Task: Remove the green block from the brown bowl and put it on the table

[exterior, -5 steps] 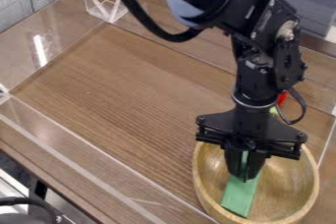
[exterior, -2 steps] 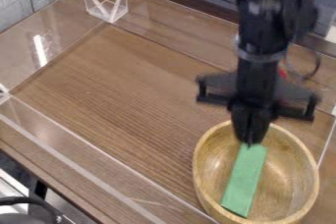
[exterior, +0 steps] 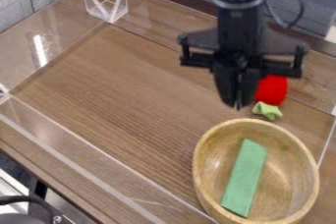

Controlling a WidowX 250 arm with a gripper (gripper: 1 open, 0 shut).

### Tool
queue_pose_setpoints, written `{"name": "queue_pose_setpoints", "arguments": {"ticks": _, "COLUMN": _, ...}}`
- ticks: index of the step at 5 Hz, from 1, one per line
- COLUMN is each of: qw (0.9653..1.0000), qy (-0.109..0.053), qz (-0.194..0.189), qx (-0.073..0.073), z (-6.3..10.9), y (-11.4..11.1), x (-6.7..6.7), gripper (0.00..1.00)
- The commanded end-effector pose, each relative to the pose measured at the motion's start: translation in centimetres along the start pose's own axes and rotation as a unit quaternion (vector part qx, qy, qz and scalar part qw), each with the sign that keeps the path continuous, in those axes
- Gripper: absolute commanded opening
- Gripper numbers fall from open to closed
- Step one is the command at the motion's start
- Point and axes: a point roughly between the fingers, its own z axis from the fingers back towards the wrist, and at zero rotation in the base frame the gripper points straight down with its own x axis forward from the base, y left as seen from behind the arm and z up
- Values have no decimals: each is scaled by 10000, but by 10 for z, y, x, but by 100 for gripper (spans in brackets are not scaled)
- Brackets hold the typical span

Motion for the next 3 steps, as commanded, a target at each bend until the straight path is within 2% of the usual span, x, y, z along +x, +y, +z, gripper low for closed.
{"name": "queue_pose_setpoints", "arguments": {"ticks": 1, "qw": 9999, "qy": -13, "qz": -113, "qx": 72, "z": -12, "y": -6, "x": -10, "gripper": 100}}
{"name": "queue_pose_setpoints", "arguments": {"ticks": 3, "qw": 9994, "qy": 167, "qz": -129, "qx": 264, "z": -50, "y": -15, "x": -21, "gripper": 100}}
